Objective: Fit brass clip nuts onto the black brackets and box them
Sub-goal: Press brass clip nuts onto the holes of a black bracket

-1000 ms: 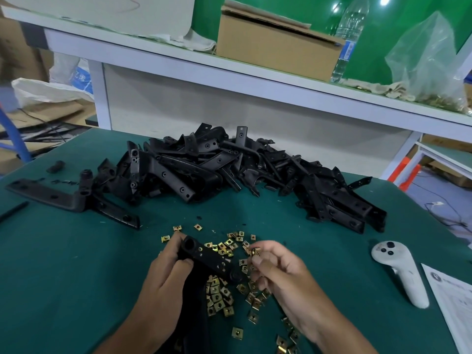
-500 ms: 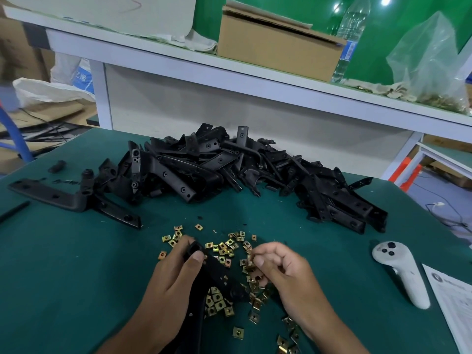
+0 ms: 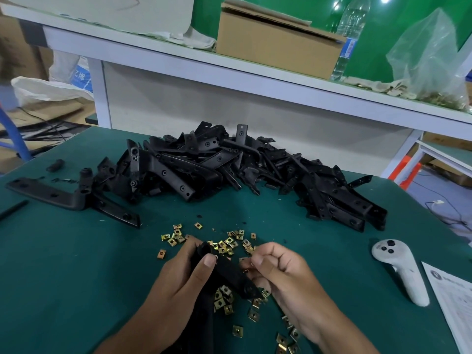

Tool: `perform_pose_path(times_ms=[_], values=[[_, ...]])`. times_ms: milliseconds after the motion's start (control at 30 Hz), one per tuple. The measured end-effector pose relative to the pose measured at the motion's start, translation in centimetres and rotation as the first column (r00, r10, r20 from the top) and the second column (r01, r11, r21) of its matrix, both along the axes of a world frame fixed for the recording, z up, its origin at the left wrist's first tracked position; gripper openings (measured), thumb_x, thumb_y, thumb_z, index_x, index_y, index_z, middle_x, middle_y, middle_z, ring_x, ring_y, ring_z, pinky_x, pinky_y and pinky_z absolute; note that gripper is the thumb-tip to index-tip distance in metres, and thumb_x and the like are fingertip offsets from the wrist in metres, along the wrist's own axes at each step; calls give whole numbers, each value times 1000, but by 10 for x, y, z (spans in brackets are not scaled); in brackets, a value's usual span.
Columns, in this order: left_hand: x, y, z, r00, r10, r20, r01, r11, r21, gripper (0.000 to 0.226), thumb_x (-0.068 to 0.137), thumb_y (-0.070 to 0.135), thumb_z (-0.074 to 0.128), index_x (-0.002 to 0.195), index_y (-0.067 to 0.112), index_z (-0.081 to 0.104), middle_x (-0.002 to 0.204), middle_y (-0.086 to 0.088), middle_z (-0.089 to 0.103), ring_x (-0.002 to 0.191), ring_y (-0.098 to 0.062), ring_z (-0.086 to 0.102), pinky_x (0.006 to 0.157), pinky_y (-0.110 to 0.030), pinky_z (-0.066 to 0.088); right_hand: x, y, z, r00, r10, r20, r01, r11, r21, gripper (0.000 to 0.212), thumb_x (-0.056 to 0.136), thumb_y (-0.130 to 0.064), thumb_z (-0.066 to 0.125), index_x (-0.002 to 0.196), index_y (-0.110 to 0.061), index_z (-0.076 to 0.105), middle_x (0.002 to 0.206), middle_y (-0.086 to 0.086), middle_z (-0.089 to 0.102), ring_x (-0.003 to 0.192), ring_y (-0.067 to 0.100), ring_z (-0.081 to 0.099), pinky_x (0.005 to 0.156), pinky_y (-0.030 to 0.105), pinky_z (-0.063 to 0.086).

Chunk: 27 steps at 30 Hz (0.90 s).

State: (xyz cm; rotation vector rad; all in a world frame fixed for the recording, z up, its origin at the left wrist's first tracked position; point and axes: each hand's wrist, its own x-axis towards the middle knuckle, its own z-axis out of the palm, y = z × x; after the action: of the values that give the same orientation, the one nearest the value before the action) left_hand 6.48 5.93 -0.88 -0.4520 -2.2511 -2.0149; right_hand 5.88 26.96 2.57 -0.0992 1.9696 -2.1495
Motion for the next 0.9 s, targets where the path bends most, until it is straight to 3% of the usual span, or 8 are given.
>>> perform_pose_path(times_ms=[67,100,200,300,533,667,767,900], values=[[0,0,-1,999,-31,15,32,999,-30,56,81,86,44,97,34,54,77,-4,59,68,-25,51,63,-37,44,2,-3,2,999,34,24,-33,999,-36,22,89,-24,70,96,-4,67,78,-1,74,70,6,67,74,19,54],[0,-1,-1,999,-39,10,39,998,-51,55,79,88,44,99,37,54,81,-2,62,72,-22,55,66,-36,46,3,-4,3,998,42,39,-40,997,-62,20,88,-24,71,95,-5,69,80,2,74,74,9,69,75,20,55],[-1,0,1,998,-58,-7,57,991,-122,49,71,93,50,97,52,46,89,16,65,76,-2,60,65,-14,45,5,-7,6,995,56,88,-45,991,-124,9,88,-21,73,83,-13,75,99,16,74,94,26,71,80,27,58],[-1,1,1,997,-77,-8,75,983,-169,50,67,90,59,97,54,42,92,24,66,78,2,63,63,-9,44,7,-9,7,989,68,133,-49,989,-143,8,83,-20,77,80,-13,76,102,18,73,100,28,71,85,27,57],[1,1,0,998,-49,-43,40,982,-185,49,67,88,62,97,55,42,97,24,68,82,1,65,64,-8,45,10,-18,7,979,4,205,40,977,-209,18,69,-27,83,71,-10,76,102,21,74,95,27,72,81,28,58],[2,2,1,996,-32,-79,15,978,-208,50,68,90,60,97,53,43,94,25,67,80,2,64,65,-8,44,11,-22,5,976,-33,215,76,977,-197,27,67,-32,84,73,-8,72,101,23,72,93,25,69,88,33,54],[2,2,1,995,-13,-101,-7,981,-193,46,69,88,61,96,54,44,92,25,67,76,5,63,61,-6,42,13,-25,4,978,-31,206,76,974,-212,24,70,-31,83,67,-11,70,95,20,71,85,23,69,79,30,57],[2,2,1,994,4,-111,-24,984,-178,49,68,88,62,98,52,46,88,25,67,75,4,63,59,-6,42,14,-25,4,979,-69,194,106,976,-191,25,72,-35,82,72,-11,74,105,24,74,93,25,71,87,33,54]])
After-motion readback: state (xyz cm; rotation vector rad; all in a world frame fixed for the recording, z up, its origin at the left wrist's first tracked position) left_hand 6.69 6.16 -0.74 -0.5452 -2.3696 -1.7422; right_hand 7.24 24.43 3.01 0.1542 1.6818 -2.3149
